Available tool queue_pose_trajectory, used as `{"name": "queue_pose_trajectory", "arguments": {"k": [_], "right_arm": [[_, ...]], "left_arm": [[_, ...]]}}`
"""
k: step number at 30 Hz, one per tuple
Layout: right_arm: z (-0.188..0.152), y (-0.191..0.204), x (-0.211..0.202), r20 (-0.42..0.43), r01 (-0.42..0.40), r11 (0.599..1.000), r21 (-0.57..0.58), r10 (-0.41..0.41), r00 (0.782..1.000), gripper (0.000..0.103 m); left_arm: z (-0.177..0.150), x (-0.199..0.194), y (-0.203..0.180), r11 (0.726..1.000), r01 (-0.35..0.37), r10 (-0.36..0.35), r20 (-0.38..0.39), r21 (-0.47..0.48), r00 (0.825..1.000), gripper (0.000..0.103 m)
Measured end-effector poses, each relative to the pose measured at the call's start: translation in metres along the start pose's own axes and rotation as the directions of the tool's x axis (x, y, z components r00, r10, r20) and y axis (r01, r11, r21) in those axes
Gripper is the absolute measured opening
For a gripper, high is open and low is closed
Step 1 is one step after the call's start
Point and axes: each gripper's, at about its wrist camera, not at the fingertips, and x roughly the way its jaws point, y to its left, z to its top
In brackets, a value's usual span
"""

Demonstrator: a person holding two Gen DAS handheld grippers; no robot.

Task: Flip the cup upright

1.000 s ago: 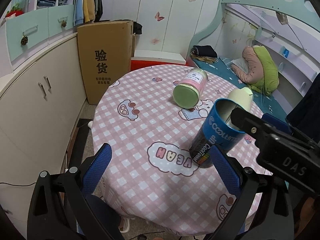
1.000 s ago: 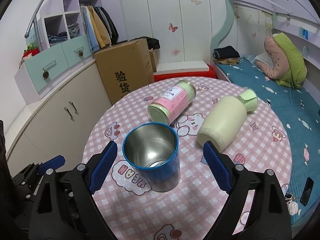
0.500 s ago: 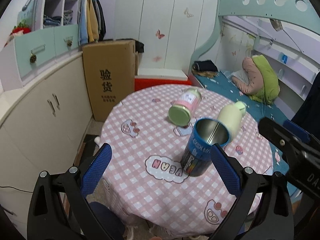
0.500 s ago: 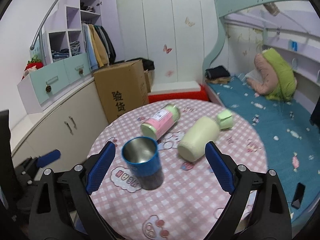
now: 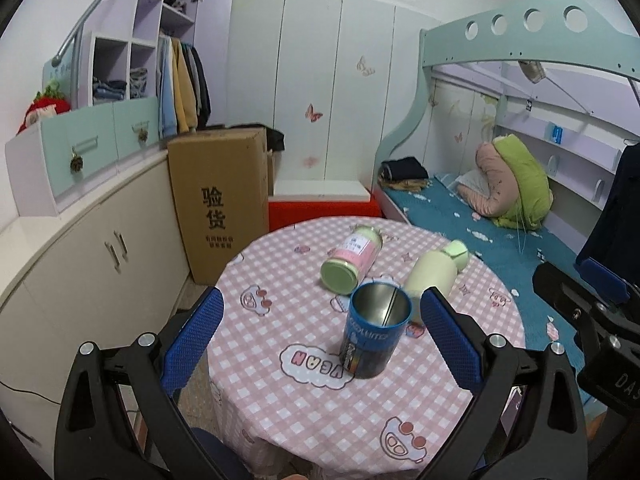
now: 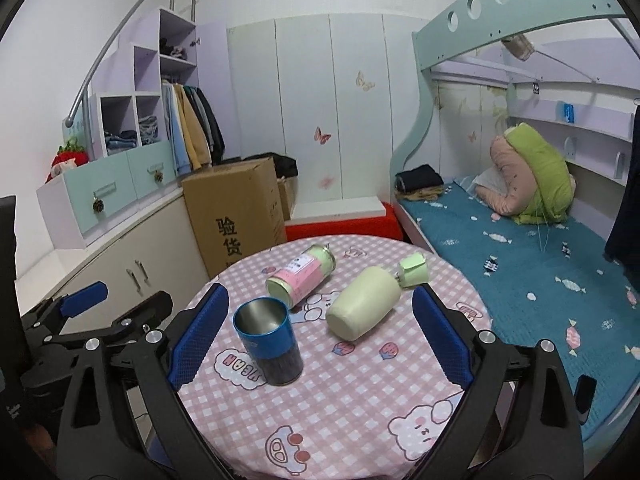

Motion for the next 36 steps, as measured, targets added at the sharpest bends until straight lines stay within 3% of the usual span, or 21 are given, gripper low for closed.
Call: {"name": "queue_pose_trajectory", "arguments": {"k": [9,18,36], "right_arm": [[0.004,-0.002,-0.028,0.057,-0.002,1.0,-0.015,0.003,0.998,0.096],[0.011,-0.004,-0.038,0.1,0.019,0.999,-0.025,-0.017,0.995,0.096],[0.016,-0.007,-0.036,0.108,0.017,1.0,-0.018,-0.015,0.994,0.097]], "left_arm": [[0.008,-0.026,-0.013,1.0,-0.016,0.014,0.095,0.023,0.995,0.095],[0.011,-0.034,-0.021,1.0,-0.015,0.011,0.143,0.027,0.99,0.095],[0.015,-0.03,-0.028,1.0,-0.005,0.0,0.162,0.029,0.987,0.095]]}}
